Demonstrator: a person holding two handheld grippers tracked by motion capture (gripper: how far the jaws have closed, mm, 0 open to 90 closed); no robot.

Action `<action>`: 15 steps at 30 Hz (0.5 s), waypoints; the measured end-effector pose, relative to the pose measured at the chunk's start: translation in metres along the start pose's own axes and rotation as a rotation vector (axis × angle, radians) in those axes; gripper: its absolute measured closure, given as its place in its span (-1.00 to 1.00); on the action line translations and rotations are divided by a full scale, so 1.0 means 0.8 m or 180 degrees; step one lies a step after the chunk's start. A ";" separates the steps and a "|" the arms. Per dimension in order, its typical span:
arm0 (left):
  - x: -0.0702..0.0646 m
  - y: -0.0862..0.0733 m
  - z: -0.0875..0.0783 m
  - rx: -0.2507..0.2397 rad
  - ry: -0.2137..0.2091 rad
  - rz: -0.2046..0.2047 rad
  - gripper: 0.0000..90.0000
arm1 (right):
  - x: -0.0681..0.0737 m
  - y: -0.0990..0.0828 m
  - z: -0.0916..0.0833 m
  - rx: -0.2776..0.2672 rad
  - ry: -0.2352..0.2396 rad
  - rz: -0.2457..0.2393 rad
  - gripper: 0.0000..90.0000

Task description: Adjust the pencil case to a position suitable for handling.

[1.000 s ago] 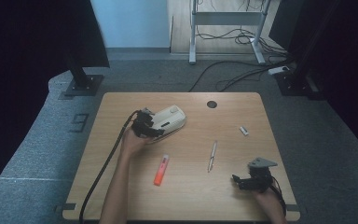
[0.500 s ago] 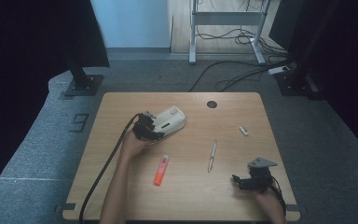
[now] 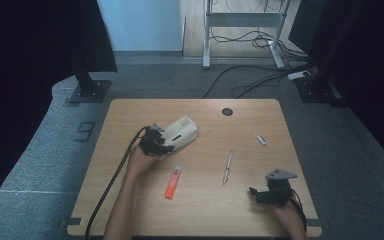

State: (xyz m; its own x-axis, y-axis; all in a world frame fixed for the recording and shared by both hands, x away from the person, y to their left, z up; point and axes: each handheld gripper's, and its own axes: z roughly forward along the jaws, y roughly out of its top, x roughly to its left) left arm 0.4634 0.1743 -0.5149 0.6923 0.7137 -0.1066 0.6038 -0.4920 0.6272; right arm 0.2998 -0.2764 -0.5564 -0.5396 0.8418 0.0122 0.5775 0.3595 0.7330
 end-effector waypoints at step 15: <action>-0.018 -0.022 -0.016 0.0065 0.0114 0.0044 -0.11 | 0.000 0.000 0.000 -0.0001 0.0001 -0.0003 -0.82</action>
State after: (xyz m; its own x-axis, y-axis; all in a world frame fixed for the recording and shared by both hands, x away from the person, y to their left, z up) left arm 0.4376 0.1791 -0.5142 0.6862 0.7240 -0.0702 0.6026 -0.5117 0.6125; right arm 0.2998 -0.2764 -0.5563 -0.5403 0.8414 0.0116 0.5767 0.3603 0.7332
